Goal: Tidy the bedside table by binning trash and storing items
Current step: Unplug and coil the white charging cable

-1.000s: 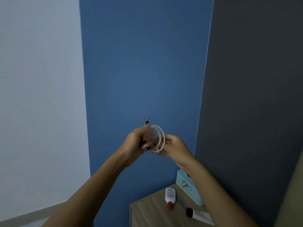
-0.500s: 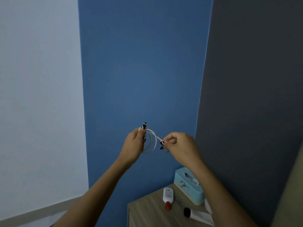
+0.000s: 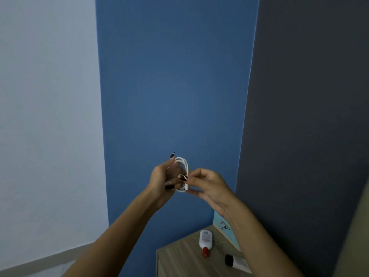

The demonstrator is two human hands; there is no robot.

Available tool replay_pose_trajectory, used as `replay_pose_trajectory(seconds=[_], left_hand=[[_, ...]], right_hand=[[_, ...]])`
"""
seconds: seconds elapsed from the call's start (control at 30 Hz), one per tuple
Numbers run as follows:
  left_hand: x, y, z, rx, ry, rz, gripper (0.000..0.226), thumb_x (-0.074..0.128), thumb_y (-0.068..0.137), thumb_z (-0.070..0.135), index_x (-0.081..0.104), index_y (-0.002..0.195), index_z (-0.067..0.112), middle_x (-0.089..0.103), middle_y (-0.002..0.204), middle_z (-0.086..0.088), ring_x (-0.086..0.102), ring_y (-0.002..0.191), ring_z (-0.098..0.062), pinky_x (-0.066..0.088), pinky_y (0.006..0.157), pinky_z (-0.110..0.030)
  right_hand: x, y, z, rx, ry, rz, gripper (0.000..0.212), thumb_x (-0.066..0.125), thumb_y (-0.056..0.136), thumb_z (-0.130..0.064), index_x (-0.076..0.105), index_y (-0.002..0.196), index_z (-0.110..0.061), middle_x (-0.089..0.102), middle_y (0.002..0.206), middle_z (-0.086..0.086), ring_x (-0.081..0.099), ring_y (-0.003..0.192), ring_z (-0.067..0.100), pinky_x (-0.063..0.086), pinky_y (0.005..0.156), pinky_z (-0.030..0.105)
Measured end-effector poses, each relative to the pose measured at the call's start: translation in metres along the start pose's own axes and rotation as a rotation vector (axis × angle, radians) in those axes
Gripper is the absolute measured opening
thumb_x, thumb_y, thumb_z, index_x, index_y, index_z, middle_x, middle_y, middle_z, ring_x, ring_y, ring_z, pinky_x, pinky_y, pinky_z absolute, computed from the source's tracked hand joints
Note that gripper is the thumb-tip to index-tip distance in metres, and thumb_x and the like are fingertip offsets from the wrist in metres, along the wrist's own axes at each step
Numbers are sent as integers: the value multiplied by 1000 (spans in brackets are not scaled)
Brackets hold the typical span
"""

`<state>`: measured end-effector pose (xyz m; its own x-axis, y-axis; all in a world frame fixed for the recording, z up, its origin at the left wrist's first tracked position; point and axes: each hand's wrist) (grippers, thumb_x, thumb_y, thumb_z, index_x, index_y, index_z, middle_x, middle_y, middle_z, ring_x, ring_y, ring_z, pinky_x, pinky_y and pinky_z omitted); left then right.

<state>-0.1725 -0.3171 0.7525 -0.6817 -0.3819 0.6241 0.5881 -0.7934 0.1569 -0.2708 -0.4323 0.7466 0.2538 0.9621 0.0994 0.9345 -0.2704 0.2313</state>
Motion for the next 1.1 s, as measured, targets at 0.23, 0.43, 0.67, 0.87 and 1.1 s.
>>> replay_pose_trajectory(seconds=[0.23,0.43,0.67,0.87,1.1], left_hand=[[1,2,-1,-19,40,-77,40,37,97,31,33,59,16,28,47,5,21,26,-4,14,40,-22],[4,0,-4,-49,16,-134,37,41,93,31,32,59,17,28,44,5,23,26,-5,15,41,-23],[9,-3,-13,88,489,113,40,36,101,26,48,66,11,47,59,-2,45,59,-16,39,64,-29],[10,-7,-17,260,1071,74,45,30,101,41,51,76,10,49,58,4,43,53,-10,40,57,-23],[1,2,-12,444,1320,124,37,37,102,30,50,69,19,50,59,5,42,46,-3,35,51,-16]], right_hand=[[-2,2,10,-16,148,20,20,64,85,0,56,70,-10,67,78,8,66,78,20,57,83,37],[-10,6,14,24,245,-47,16,70,75,-10,54,75,-13,66,79,7,63,75,18,49,82,38],[-18,8,13,-34,199,32,51,84,67,-17,42,96,-13,57,65,-1,55,58,9,46,56,23],[-21,6,17,-194,-201,238,37,78,74,-37,53,85,-12,56,64,1,53,58,12,43,58,28],[-27,-4,8,-44,-11,95,15,55,94,-20,61,91,-7,72,86,13,67,71,18,54,72,35]])
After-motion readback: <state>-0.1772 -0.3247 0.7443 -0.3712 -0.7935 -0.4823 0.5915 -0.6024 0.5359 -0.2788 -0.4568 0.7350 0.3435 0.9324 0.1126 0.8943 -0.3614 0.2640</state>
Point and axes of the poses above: each hand's wrist, its own y-axis towards the middle knuckle, its own x-axis out of the palm, z = x × y
